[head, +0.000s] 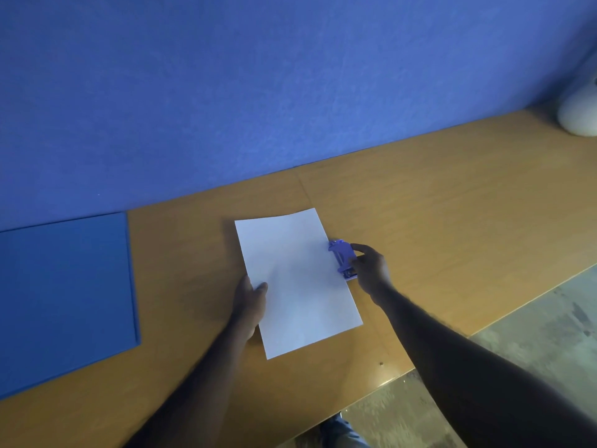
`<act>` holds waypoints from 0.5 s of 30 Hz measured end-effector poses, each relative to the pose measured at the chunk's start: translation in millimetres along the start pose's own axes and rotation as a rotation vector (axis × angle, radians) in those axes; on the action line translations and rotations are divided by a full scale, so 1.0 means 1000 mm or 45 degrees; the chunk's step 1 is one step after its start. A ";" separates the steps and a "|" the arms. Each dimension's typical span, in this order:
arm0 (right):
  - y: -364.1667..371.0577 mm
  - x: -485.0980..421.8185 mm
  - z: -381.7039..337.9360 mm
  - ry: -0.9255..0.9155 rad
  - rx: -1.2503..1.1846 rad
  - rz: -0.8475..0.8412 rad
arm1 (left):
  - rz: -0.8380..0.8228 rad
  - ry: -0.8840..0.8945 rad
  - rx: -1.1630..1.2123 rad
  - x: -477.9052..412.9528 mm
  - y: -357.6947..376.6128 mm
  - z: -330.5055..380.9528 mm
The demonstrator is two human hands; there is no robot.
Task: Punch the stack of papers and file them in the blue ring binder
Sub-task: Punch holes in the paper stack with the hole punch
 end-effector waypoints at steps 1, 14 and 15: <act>0.000 0.001 0.000 -0.004 -0.003 0.003 | -0.008 -0.005 -0.001 -0.002 0.000 -0.001; 0.006 -0.006 0.008 0.052 -0.060 0.002 | -0.031 -0.055 0.037 -0.002 0.012 -0.004; 0.007 -0.008 0.008 0.058 -0.052 -0.002 | -0.028 -0.051 0.031 -0.001 0.011 -0.003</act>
Point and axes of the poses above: each hand's wrist, its own x-axis away from the middle knuckle, its own y-axis out of the palm, z = x × y, the point moved 6 cm from there along -x, towards the middle knuckle, and after that the axes turned 6 degrees about y, right-handed, at the moved point
